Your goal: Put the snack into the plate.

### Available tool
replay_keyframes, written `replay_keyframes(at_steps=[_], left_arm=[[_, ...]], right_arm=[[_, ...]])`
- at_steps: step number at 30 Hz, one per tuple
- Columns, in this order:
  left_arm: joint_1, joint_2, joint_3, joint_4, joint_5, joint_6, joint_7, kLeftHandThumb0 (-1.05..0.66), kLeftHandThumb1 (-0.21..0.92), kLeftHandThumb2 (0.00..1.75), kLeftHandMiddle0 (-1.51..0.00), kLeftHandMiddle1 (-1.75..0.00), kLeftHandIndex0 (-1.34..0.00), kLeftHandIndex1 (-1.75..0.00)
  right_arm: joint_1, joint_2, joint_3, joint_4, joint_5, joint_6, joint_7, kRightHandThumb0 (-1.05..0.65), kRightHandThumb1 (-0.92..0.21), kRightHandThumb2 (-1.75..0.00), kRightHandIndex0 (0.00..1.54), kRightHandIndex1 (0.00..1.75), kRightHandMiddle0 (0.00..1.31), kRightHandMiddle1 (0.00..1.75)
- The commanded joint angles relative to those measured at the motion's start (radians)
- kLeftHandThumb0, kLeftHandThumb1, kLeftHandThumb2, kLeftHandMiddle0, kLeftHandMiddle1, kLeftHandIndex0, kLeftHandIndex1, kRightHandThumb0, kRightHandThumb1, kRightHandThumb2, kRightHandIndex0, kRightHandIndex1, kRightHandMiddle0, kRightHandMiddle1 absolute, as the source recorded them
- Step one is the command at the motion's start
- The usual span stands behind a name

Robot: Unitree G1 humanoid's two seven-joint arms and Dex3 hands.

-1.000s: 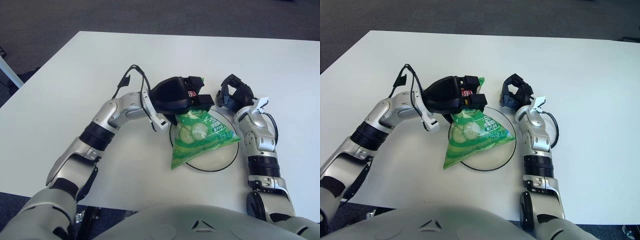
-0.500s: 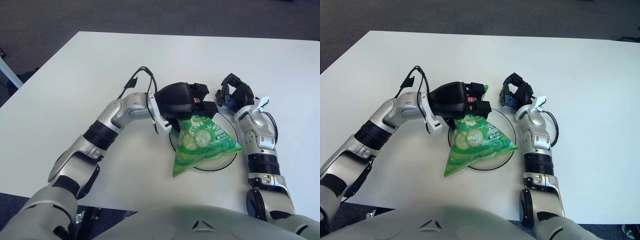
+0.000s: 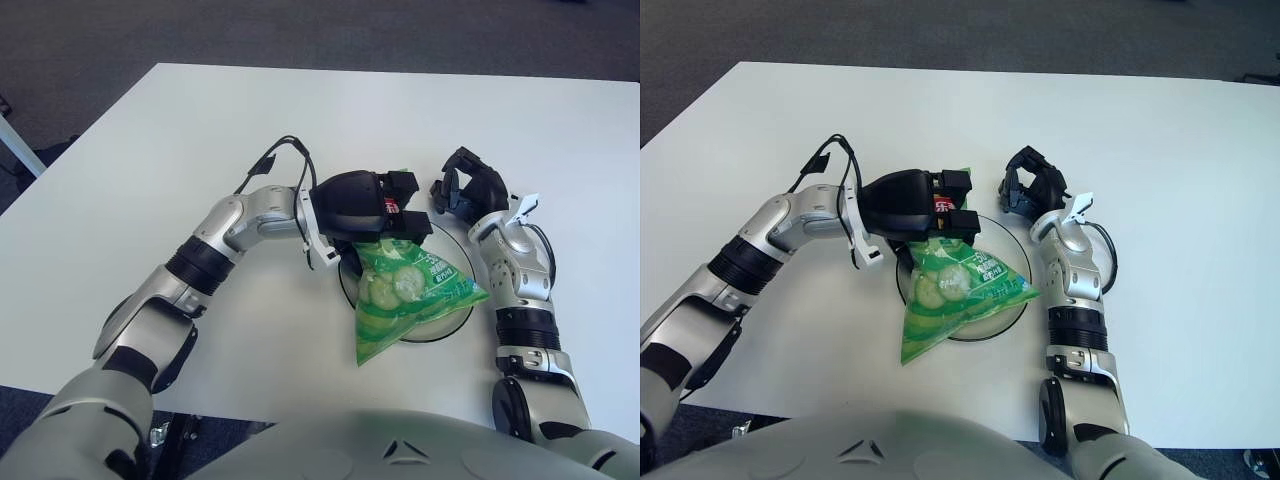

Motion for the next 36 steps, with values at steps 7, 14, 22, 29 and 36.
replay_keyframes(at_steps=[7, 14, 22, 29, 36], left_arm=[[-0.025, 0.038, -0.04, 0.08, 0.15, -0.018, 0.064, 0.0, 0.75, 0.67, -0.31, -1.75, -0.38, -1.4], [-0.104, 0.058, -0.077, 0.17, 0.217, -0.04, 0.123, 0.0, 0.74, 0.69, -0.32, -1.75, -0.39, -1.4], [-0.156, 0.084, -0.111, 0.235, 0.271, -0.013, 0.153, 0.0, 0.76, 0.67, -0.29, -1.75, -0.36, -1.43], [-0.182, 0.097, -0.144, 0.272, 0.313, 0.009, 0.202, 0.0, 0.72, 0.75, -0.32, -1.75, -0.32, -1.51], [-0.2, 0.112, -0.16, 0.27, 0.315, 0.075, 0.137, 0.0, 0.7, 0.8, -0.36, -1.75, -0.24, -1.57]], right_arm=[[0.065, 0.021, 0.005, 0.015, 0.005, 0.089, -0.025, -0.47, -0.35, -1.28, 1.27, 1.75, 0.59, 1.75], [0.068, 0.023, 0.005, -0.001, 0.008, 0.104, -0.031, -0.47, -0.35, -1.28, 1.26, 1.75, 0.59, 1.75], [0.07, 0.025, 0.003, -0.009, 0.008, 0.113, -0.032, -0.47, -0.34, -1.28, 1.27, 1.75, 0.59, 1.75], [0.072, 0.026, 0.002, -0.013, 0.008, 0.115, -0.032, -0.47, -0.34, -1.28, 1.28, 1.75, 0.59, 1.75], [0.08, 0.031, 0.006, -0.025, 0.002, 0.113, -0.038, -0.47, -0.34, -1.29, 1.29, 1.75, 0.6, 1.75]])
